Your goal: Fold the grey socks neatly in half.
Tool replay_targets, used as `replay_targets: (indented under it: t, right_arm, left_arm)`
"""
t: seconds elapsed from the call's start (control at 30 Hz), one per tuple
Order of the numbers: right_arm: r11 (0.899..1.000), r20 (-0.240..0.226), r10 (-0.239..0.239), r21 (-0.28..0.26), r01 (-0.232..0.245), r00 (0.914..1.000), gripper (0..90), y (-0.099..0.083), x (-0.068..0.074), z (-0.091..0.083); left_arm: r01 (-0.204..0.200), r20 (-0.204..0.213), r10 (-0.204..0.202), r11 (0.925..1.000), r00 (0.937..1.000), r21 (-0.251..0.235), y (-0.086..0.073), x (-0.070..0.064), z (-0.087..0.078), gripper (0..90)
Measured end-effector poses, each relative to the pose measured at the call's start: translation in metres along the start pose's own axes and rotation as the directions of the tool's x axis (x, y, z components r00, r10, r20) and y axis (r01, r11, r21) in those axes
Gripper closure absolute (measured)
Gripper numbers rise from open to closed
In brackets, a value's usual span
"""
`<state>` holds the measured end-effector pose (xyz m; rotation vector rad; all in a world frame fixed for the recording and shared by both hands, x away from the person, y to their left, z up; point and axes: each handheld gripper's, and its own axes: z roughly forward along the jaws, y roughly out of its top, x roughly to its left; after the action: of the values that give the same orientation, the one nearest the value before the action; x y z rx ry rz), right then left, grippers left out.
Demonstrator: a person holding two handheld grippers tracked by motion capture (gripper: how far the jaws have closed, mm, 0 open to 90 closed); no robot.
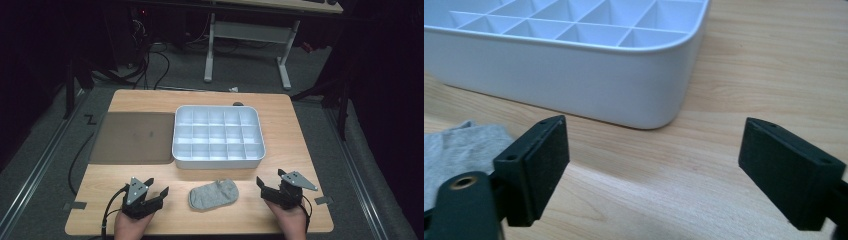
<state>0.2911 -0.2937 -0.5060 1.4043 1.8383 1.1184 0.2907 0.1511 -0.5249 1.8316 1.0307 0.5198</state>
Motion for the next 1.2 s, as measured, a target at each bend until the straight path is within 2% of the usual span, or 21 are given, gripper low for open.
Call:
replay_targets:
  t: [0.07, 0.3, 0.37, 0.43, 0.5, 0.6, 0.7, 0.83, 0.97, 1.0, 1.07, 1.2]
  right_arm:
    - [1.000, -0.004, -0.006, 0.028, 0.006, 1.0000, 16.0, -0.002, -0.002, 0.002]
    - [0.999, -0.020, 0.006, 0.031, -0.005, 0.9998, 20.7, -0.007, -0.001, -0.001]
    - [1.000, -0.030, -0.004, 0.022, 0.005, 0.9995, 26.8, -0.006, 0.001, -0.002]
    - [1.000, -0.037, -0.012, 0.015, 0.013, 0.9992, 27.3, -0.006, 0.002, -0.002]
    - [1.000, -0.056, -0.031, -0.001, 0.031, 0.9980, 31.1, -0.005, 0.006, -0.001]
    - [0.997, -0.087, -0.070, -0.019, 0.069, 0.9938, 35.3, -0.006, 0.012, -0.001]
    - [0.996, -0.123, -0.088, -0.017, 0.086, 0.9886, 37.0, -0.007, 0.019, 0.000]
    - [0.997, -0.174, -0.067, 0.016, 0.071, 0.9825, 41.6, -0.006, 0.028, 0.001]
    - [0.996, -0.226, -0.058, 0.046, 0.070, 0.9725, 47.1, -0.006, 0.042, 0.007]
    - [0.996, -0.226, -0.058, 0.046, 0.070, 0.9725, 47.1, -0.006, 0.042, 0.007]
    - [0.994, -0.240, -0.057, 0.074, 0.076, 0.9692, 51.4, -0.006, 0.052, 0.015]
    - [0.992, -0.255, -0.046, 0.100, 0.073, 0.9658, 52.6, -0.007, 0.060, 0.022]
  left_arm:
    - [-0.004, 0.002, 0.004, 1.0000, 1.0000, -0.002, 0.001, -0.001, 0.000, 35.7]
    - [-0.026, 0.024, 0.026, 0.9996, 0.9994, 0.011, 0.000, -0.008, 0.007, 35.6]
    - [-0.021, 0.032, 0.020, 0.9997, 0.9993, 0.016, 0.001, -0.010, 0.007, 35.7]
    - [-0.009, 0.035, 0.008, 0.9999, 0.9994, 0.014, 0.002, -0.010, 0.005, 36.0]
    - [0.024, 0.065, -0.025, 0.9994, 0.9976, 0.024, 0.004, -0.010, 0.004, 37.3]
    - [0.038, 0.096, -0.041, 0.9986, 0.9945, 0.037, 0.005, -0.012, 0.005, 38.4]
    - [0.024, 0.120, -0.029, 0.9986, 0.9923, 0.046, 0.006, -0.019, 0.008, 39.0]
    - [-0.005, 0.144, -0.003, 0.9984, 0.9896, 0.057, 0.007, -0.031, 0.012, 39.5]
    - [-0.032, 0.176, 0.020, 0.9971, 0.9842, 0.069, 0.007, -0.045, 0.018, 40.3]
    - [-0.032, 0.176, 0.020, 0.9971, 0.9842, 0.069, 0.007, -0.045, 0.018, 40.9]
    - [-0.061, 0.189, 0.046, 0.9951, 0.9809, 0.077, 0.007, -0.056, 0.020, 41.5]
    - [-0.084, 0.205, 0.066, 0.9931, 0.9766, 0.082, 0.006, -0.065, 0.022, 42.9]
